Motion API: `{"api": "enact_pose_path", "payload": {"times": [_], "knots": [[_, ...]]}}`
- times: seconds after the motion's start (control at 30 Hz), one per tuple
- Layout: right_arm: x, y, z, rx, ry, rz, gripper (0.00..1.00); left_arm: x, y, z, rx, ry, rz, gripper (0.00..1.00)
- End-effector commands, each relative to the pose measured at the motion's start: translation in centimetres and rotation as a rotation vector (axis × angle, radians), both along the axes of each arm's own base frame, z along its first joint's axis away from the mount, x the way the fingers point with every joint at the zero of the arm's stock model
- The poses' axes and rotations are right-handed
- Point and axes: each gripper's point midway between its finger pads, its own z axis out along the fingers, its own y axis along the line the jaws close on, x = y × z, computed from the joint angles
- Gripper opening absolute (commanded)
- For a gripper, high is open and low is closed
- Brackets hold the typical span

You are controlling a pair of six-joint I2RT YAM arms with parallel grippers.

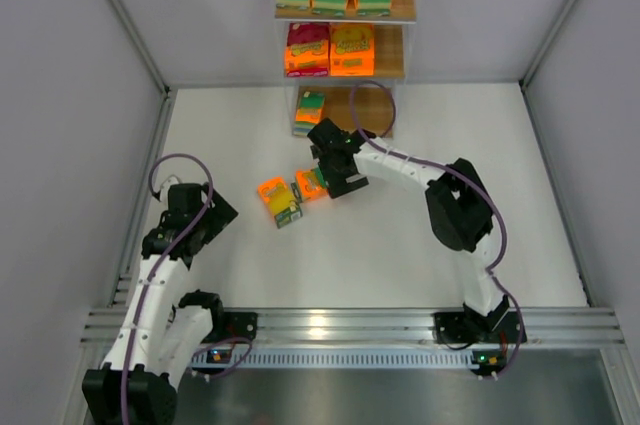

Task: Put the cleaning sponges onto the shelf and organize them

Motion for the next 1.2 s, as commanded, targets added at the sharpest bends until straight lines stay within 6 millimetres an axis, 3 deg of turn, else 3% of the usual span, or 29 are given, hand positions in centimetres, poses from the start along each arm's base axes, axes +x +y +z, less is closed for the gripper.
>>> {"api": "enact_pose_path", "payload": {"times": [0.0, 0.13, 0.37, 0.53, 0.6, 0.63, 0.67, 0.8, 0.93, 1.03, 1.13, 1.17], "knots": [[1.7, 1.0, 0.8, 0.051, -0.028, -0.044, 1.00, 0.7, 0.1, 0.3, 0.004, -0.036, 0.010, 0.98], [0.8, 1.2, -2.1, 0.031, 0.086, -0.037, 1.00, 0.7, 0.1, 0.2, 0.005, -0.030, 0.009, 0.98], [1.7, 0.8, -2.7, -0.015, 0.090, -0.037, 0.99, 0.7, 0.3, 0.2, 0.012, -0.029, 0.018, 0.98], [1.9, -1.1, -3.6, -0.098, 0.146, 0.024, 0.99, 0.7, 0.6, 0.3, 0.020, -0.033, 0.031, 0.98], [1.9, -2.1, -3.5, -0.125, 0.146, 0.059, 0.94, 0.7, 0.6, 0.3, 0.022, -0.033, 0.033, 0.98], [2.2, -2.7, -2.7, -0.154, 0.116, 0.126, 0.87, 0.7, 0.6, 0.3, 0.022, -0.035, 0.034, 0.98], [1.8, -3.4, -3.2, -0.185, 0.118, 0.169, 0.84, 0.7, 0.6, 0.3, 0.022, -0.033, 0.034, 0.98], [1.0, -6.0, -3.2, -0.297, 0.104, 0.407, 0.76, 0.7, 0.5, 0.3, 0.020, -0.033, 0.028, 0.98], [-1.7, -8.6, -3.8, -0.447, 0.175, 0.720, 0.68, 0.6, 0.5, 0.2, 0.021, -0.032, 0.029, 0.98], [-2.5, -10.0, -3.9, -0.499, 0.152, 0.837, 0.65, 0.7, 0.5, 0.3, 0.021, -0.033, 0.029, 0.98], [-3.2, -11.3, -2.6, -0.546, 0.081, 0.935, 0.67, 0.7, 0.3, 0.0, 0.018, -0.021, 0.017, 0.98], [-2.7, -10.7, -2.1, -0.539, 0.017, 0.967, 0.68, 0.7, 0.3, 0.0, 0.015, -0.019, 0.013, 0.98]]}}
